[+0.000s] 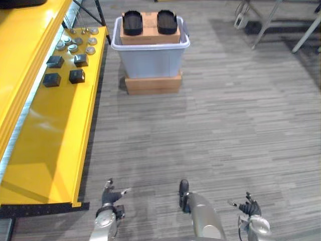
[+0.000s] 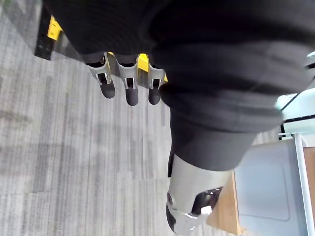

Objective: Walk over and take plastic housings, then place them on the shelf

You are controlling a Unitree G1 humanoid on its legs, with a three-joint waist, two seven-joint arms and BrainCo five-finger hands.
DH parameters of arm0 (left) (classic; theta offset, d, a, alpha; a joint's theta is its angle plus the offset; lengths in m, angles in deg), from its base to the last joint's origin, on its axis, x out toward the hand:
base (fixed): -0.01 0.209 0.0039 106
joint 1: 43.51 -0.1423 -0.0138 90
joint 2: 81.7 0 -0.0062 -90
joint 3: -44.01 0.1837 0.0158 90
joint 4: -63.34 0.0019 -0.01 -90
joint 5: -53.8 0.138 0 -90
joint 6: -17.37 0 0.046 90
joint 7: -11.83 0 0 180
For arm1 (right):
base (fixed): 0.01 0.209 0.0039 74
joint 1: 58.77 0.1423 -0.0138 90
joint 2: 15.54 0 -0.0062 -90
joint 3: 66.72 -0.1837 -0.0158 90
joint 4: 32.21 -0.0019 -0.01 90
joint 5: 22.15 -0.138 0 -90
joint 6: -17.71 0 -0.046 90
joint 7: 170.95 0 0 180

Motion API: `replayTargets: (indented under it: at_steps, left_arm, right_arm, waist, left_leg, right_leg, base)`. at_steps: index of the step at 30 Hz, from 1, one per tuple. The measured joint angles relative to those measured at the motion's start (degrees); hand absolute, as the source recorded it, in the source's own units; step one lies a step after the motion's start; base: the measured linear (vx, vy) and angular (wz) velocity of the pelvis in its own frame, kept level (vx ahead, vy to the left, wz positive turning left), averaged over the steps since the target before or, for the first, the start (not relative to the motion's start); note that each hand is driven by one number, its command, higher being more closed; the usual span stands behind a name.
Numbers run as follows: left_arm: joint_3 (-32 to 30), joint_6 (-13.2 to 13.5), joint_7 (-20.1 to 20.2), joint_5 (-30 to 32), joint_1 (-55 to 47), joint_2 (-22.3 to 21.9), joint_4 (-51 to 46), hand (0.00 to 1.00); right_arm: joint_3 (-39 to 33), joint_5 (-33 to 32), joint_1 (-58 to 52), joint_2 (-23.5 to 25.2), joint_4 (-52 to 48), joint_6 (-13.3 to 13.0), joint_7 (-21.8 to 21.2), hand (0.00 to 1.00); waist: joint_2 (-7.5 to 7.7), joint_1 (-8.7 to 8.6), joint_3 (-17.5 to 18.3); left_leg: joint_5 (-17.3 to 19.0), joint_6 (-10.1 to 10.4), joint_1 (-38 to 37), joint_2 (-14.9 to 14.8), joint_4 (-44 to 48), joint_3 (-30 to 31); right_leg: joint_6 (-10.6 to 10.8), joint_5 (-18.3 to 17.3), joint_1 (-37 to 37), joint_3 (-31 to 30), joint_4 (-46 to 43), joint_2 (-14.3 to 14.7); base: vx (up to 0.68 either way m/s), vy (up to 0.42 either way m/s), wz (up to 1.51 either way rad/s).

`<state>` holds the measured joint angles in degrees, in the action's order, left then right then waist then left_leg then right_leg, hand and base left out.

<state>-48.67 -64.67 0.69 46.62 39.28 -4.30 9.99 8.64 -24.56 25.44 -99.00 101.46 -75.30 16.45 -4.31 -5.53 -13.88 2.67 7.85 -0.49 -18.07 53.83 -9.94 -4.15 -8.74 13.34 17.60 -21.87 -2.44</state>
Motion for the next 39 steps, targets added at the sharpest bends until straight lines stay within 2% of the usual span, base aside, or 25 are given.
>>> replayTargets:
  at_steps: [2,3,5,7,9,10,13,14,16,17,18,19,21,23,24,25,27,28,29,30,31,33,34,36,39]
  left_arm:
    - [-0.1,-0.1,0.0,0.0,-0.9,0.0,0.1,0.0]
    - [-0.1,-0.1,0.0,-0.1,-1.4,0.0,0.1,0.0]
    - [0.0,-0.1,0.1,-0.6,-1.7,0.0,-0.1,0.0]
    - [0.0,-0.2,0.0,-1.2,-1.8,-0.1,-0.2,0.0]
    - [-0.1,-0.3,-0.1,-1.2,-2.5,-0.7,-0.2,0.0]
    - [0.2,-0.3,-0.1,-1.2,-2.9,-1.2,-0.1,0.0]
    - [0.1,-0.7,-0.2,-1.2,-2.7,-0.5,0.1,0.0]
    - [0.1,-0.7,-0.2,-1.2,-1.2,-0.5,0.0,0.0]
    - [0.2,-0.6,-0.1,-1.2,-0.1,-0.7,-0.1,0.0]
    - [-0.1,-0.7,-0.2,-1.2,-0.8,-0.6,0.3,0.0]
    - [-0.2,-0.8,-0.2,-1.2,-1.1,-0.4,0.7,0.0]
    - [-0.1,-1.2,-0.2,-1.2,-1.4,0.0,1.2,0.0]
    - [0.0,-1.4,-0.3,-1.2,-1.5,0.3,1.2,0.0]
    - [0.5,-1.3,-0.5,-1.2,-1.7,0.3,1.4,0.0]
    - [0.7,-1.2,-0.4,-1.2,-1.5,0.3,1.7,0.0]
    - [0.7,-1.1,-0.4,-1.2,-0.8,0.3,2.1,0.0]
    - [0.5,-1.0,-0.4,-1.2,-0.2,0.4,2.3,0.0]
    - [0.5,-0.9,-0.4,-1.2,-0.1,1.0,2.5,0.0]
    - [0.8,-0.9,-0.4,-1.1,0.2,0.8,3.8,0.0]
    - [0.7,-1.1,-0.4,-1.1,0.3,-0.3,4.5,0.0]
    - [0.7,-1.1,-0.2,-1.1,-0.1,-0.5,4.5,0.0]
    - [0.6,-1.1,0.0,-1.0,-0.3,-2.0,4.3,0.0]
    - [0.5,-1.1,0.1,-1.0,-0.7,-2.6,3.6,0.0]
    - [0.5,-1.0,0.6,-1.0,-1.5,-2.7,2.8,0.0]
    - [0.7,-1.1,1.1,-1.1,-1.8,-2.7,2.7,0.0]
  right_arm:
    - [0.0,-1.8,0.0,0.5,0.0,-0.9,0.1,0.0]
    - [0.0,-2.2,0.0,0.4,0.1,-1.0,0.2,0.0]
    - [-0.1,-2.7,0.2,0.0,0.3,-1.1,0.2,0.0]
    - [-0.3,-2.7,0.6,0.0,0.7,-0.8,0.2,0.0]
    - [-1.5,-2.7,0.8,0.5,1.1,-0.8,0.5,0.0]
    - [-1.7,-2.7,0.7,0.3,1.5,-0.9,1.3,0.0]
    - [-1.0,-2.6,-0.1,0.9,2.4,-0.8,1.7,0.0]
    - [-0.9,-2.5,-0.5,1.3,2.5,-0.8,1.6,0.0]
    - [-1.4,-2.3,-0.9,1.5,3.3,-0.6,1.6,0.0]
    - [-1.7,-2.0,-1.0,1.9,4.2,-0.5,1.4,0.0]
    - [-1.9,-1.9,-1.2,2.2,4.7,-0.4,1.3,0.0]
    - [-1.8,-1.4,-1.3,2.7,4.9,-0.4,1.2,0.0]
    - [-1.1,-1.4,-1.2,2.9,4.9,-0.4,1.1,0.0]
    - [-0.6,-1.4,-1.2,2.7,4.8,-0.5,1.1,0.0]
    - [-0.5,-1.4,-1.2,2.3,4.9,-0.5,1.1,0.0]
    - [-0.4,-1.4,-1.2,2.0,4.8,-0.6,1.1,0.0]
    - [-0.4,-1.5,-1.3,1.9,4.6,-0.6,1.1,0.0]
    - [-0.5,-1.5,-1.8,1.9,4.4,-0.6,1.1,0.0]
    - [-0.8,-1.4,-3.1,1.5,4.7,-0.6,1.1,0.0]
    - [-1.0,-1.4,-2.7,1.1,4.8,-0.4,1.1,0.0]
    - [-1.2,-1.5,-2.8,1.6,4.0,-0.6,1.1,0.0]
    - [-1.3,-1.5,-4.7,2.5,1.8,-0.6,0.9,0.0]
    - [-1.1,-1.5,-6.0,3.1,0.9,-0.5,0.8,0.0]
    - [-1.1,-1.7,-5.9,4.0,0.1,-0.8,1.0,0.0]
    - [-1.3,-2.4,-5.3,4.1,0.5,-1.0,1.1,0.0]
  waist:
    - [1.16,0.55,-0.4]
    - [1.66,0.85,-0.3]
    - [2.55,1.71,-0.4]
    - [3.1,2.99,-0.8]
    - [3.38,3.35,-1.0]
    - [2.46,3.51,-1.0]
    - [3.47,4.7,0.0]
    - [5.16,4.14,0.9]
    - [5.85,3.87,0.9]
    - [6.9,3.87,1.0]
    - [7.51,3.81,0.9]
    - [7.73,3.13,1.0]
    - [7.32,3.29,0.8]
    - [5.75,2.97,0.7]
    - [4.31,2.7,0.8]
    - [3.26,2.48,0.7]
    - [2.99,1.42,0.9]
    - [3.45,0.99,1.0]
    - [3.4,0.22,1.1]
    - [2.09,1.16,1.7]
    - [2.54,1.35,1.7]
    - [2.27,-0.18,1.4]
    - [2.76,0.16,1.1]
    - [2.66,1.21,1.1]
    - [3.06,1.79,1.4]
  left_leg:
    - [3.9,-3.9,4.9,-1.7,9.2,-3.3]
    - [4.9,-4.0,6.6,-1.5,8.9,-4.9]
    - [7.4,-3.7,12.5,0.9,2.6,-7.9]
    - [8.1,-2.8,17.9,6.7,-17.8,-6.2]
    - [4.8,-0.8,17.5,11.2,-36.2,-1.7]
    - [2.2,-0.9,18.4,12.1,-45.1,1.9]
    - [-8.7,-6.6,20.0,13.2,-41.2,2.3]
    - [-7.5,-8.1,20.6,14.9,-40.2,2.6]
    - [-4.5,-9.6,21.6,16.1,-36.5,2.2]
    - [0.3,-9.7,20.0,17.1,-32.8,1.5]
    - [2.8,-10.1,18.1,17.9,-31.5,1.3]
    - [6.3,-10.7,15.1,18.9,-30.6,2.2]
    - [8.9,-11.1,8.9,19.5,-32.4,2.7]
    - [9.4,-10.9,1.5,18.9,-37.4,4.0]
    - [9.3,-10.7,-2.4,17.7,-40.3,4.8]
    - [9.3,-10.7,-4.3,16.5,-41.5,5.1]
    - [9.6,-9.5,-6.7,15.3,-42.0,5.3]
    - [10.6,-7.4,-8.1,15.3,-41.9,5.2]
    - [12.7,-4.3,-9.8,14.6,-41.4,5.4]
    - [12.4,-3.5,-10.1,12.7,-40.5,4.9]
    - [11.4,-2.2,-9.6,12.7,-37.8,5.0]
    - [9.3,-0.6,-5.8,10.2,-23.2,4.6]
    - [5.8,-0.4,-1.7,6.8,-11.7,3.8]
    - [7.2,-1.4,2.3,3.1,-2.2,0.6]
    - [9.0,-2.9,4.9,4.4,-12.2,-1.4]
  right_leg:
    - [-0.4,-0.4,-9.4,0.3,6.9,1.5]
    - [-0.4,-0.4,-11.8,0.2,8.9,1.6]
    - [-0.2,-0.5,-16.8,-0.4,13.4,1.7]
    - [0.3,-0.7,-21.4,-1.8,17.3,2.0]
    - [1.7,-1.5,-25.0,-3.3,19.3,2.1]
    - [3.5,-2.9,-28.5,-4.5,21.5,3.4]
    - [5.9,-6.2,-32.2,-8.3,21.6,2.0]
    - [6.3,-6.5,-30.5,-8.4,18.6,-0.4]
    - [7.0,-6.9,-27.1,-9.5,10.7,-2.3]
    - [8.5,-7.0,-24.5,-10.6,-0.7,-4.3]
    - [11.9,-5.3,-22.1,-10.7,-9.7,-5.6]
    - [17.7,1.0,-17.3,-11.2,-23.4,-7.7]
    - [12.8,-2.9,-10.2,-10.8,-36.9,-9.5]
    - [8.5,-7.5,-6.0,-6.5,-34.8,-9.5]
    - [6.1,-9.5,-3.7,-3.3,-27.4,-8.2]
    - [5.7,-9.7,-1.5,-1.8,-21.1,-7.1]
    - [6.8,-4.0,1.8,-3.4,-1.7,-5.2]
    - [6.7,3.3,2.0,-4.8,5.7,-4.6]
    - [3.3,11.4,0.8,-6.3,5.9,-3.9]
    - [2.9,9.6,1.2,-6.5,3.1,-3.1]
    - [2.8,6.2,1.5,-6.5,0.0,-3.6]
    - [2.1,0.8,-3.1,-3.1,-2.0,-4.0]
    - [1.5,-0.8,-7.4,-1.7,-0.4,-2.9]
    - [0.9,-1.1,-12.7,-1.2,3.6,-1.1]
    - [1.5,-0.5,-17.3,-2.0,8.8,-1.0]
  base:
    - [0.66,-0.304,0.12]
    - [0.5,-0.199,0.03]
    - [0.43,-0.141,-0.1]
    - [0.49,-0.077,-0.41]
    - [0.46,0.021,-0.53]
    - [0.61,0.145,-0.63]
    - [0.57,0.191,-0.55]
    - [0.58,0.181,0.02]
    - [0.65,0.196,0.16]
    - [0.59,0.178,0.08]
    - [0.7,0.207,0.22]
    - [0.57,0.134,0.27]
    - [0.63,0.108,0.2]
    - [0.52,0.02,0.23]
    - [0.56,-0.059,0.34]
    - [0.65,-0.11,0.55]
    - [0.53,-0.133,0.67]
    - [0.55,-0.175,0.8]
    - [0.55,-0.179,0.49]
    - [0.52,-0.201,0.26]
    - [0.48,-0.23,0.2]
    - [0.54,-0.313,0.69]
    - [0.42,-0.25,0.49]
    - [0.35,-0.173,0.01]
    - [0.28,-0.083,-0.18]
